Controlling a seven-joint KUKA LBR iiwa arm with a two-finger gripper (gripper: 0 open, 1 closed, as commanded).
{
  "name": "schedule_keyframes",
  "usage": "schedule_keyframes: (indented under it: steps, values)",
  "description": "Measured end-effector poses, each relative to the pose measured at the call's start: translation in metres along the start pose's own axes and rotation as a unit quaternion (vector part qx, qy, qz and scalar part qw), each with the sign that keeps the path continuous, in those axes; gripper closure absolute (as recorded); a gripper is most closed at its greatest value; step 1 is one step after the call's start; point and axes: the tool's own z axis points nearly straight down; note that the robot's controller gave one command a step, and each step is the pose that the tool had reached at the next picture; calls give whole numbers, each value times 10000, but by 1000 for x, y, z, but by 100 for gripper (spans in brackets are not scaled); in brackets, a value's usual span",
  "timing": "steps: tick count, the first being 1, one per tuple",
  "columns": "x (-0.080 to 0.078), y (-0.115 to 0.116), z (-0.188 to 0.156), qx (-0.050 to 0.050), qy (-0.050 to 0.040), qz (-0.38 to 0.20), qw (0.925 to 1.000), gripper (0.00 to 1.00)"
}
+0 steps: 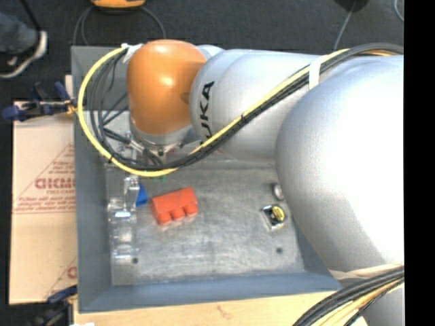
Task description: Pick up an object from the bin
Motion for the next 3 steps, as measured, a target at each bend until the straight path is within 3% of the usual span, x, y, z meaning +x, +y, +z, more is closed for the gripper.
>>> schedule_keyframes:
  steps: [1,2,3]
  values:
    - [32,-87,95,-15,-62,-521,9986,0]
    - [13,-142,66,8,-61,-79,10000,0]
    - [2,-130,67,11,-66,-570,9984,0]
